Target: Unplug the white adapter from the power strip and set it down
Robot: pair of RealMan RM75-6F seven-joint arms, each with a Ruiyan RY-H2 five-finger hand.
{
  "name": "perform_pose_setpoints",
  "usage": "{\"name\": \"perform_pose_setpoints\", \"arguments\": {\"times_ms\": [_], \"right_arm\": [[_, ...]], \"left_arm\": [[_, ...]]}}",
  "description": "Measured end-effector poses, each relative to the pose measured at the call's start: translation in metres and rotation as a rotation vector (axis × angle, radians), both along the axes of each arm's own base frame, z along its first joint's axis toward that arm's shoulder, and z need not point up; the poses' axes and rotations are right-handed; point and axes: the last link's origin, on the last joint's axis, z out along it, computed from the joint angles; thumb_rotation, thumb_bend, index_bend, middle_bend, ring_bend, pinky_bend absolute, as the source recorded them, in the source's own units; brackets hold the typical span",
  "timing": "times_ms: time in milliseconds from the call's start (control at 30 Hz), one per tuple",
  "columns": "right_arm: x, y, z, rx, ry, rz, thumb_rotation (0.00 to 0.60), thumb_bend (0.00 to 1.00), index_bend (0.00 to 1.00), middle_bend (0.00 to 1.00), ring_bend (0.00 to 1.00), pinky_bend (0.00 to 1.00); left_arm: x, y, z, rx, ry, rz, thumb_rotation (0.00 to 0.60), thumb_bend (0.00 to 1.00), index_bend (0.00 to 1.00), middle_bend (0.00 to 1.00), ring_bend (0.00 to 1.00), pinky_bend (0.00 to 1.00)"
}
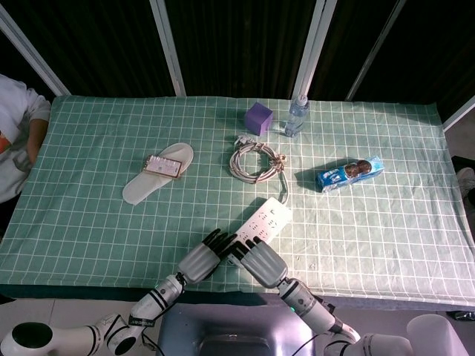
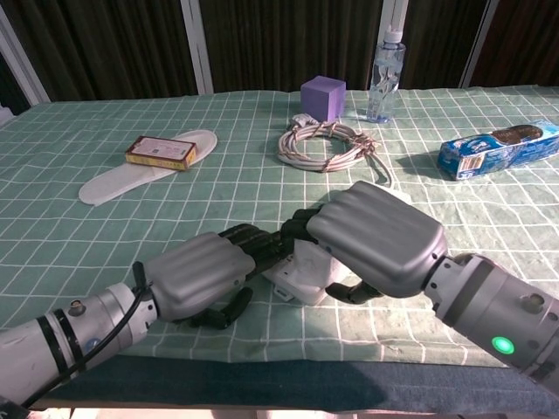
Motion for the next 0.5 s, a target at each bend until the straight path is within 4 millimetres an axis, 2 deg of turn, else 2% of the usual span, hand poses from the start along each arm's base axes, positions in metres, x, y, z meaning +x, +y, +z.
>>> {"name": "perform_pose_setpoints", "arguments": {"times_ms": [300,500], "right_arm": [[-0.003,-0.002,0.003,0.022,-0.010,-0.045,0.600,0.43,0.82,0.60,0.59,0.72],[0.000,-0.003,0.013,0.016,-0.055,-0.046,0.600,0.43,0.82,0.60,0.59,0.72]], "left_arm": [[0.000,-0.002,-0.004,-0.005,0.009,-0.008,0.600,0.73,0.00,0.02,0.00,0.02],[0.001,-0.001,-0.003,0.002,0.006,-0.009,0.600,0.73,0.00,0.02,0.00,0.02]]}}
